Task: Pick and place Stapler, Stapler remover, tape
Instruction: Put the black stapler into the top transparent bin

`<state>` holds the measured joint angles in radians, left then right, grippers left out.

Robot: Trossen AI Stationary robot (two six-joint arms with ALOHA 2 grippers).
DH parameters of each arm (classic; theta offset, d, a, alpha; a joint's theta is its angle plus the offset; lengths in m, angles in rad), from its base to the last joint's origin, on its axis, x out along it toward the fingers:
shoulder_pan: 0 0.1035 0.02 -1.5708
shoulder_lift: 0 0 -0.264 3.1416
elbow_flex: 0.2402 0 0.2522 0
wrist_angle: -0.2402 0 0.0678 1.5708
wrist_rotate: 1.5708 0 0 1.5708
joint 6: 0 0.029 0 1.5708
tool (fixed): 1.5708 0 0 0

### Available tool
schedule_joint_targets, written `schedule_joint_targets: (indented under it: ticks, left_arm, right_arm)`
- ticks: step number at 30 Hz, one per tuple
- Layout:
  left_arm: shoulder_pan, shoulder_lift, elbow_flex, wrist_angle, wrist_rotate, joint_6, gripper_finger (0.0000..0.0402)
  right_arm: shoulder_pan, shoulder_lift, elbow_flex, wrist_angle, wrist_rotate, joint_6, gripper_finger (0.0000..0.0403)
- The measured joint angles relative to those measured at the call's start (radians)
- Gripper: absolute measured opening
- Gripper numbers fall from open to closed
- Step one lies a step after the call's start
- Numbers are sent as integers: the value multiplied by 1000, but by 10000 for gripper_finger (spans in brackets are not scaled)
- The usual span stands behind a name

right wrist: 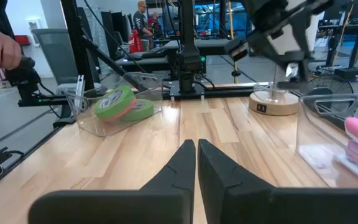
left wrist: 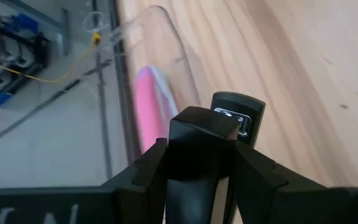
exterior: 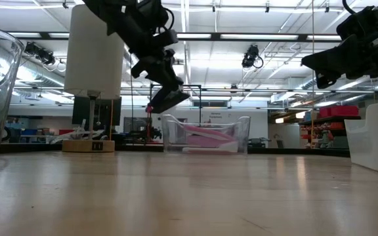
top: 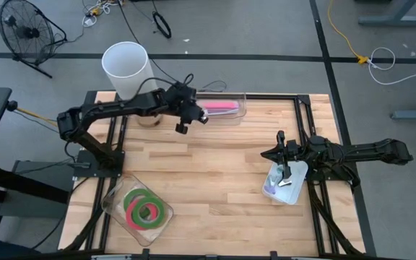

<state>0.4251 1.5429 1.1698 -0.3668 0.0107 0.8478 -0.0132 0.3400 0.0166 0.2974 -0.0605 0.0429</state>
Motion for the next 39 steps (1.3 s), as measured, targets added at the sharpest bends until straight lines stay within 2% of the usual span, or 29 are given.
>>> schedule_joint_targets:
  ticks: [16,23,30,39]
  left_arm:
    - [1,0,24,37,-3,-4,142]
    - [6,0,24,162,-6,-99,142]
    - [33,10,25,238,38,-265,142]
    - [28,65,27,277,31,-295,142]
  right_arm:
    - [0,0,0,0,0,0,22]
    - [0,0,0,0,0,0,22]
    - [0,0,0,0,0,0,22]
    - [0,0,0,0,0,0,22]
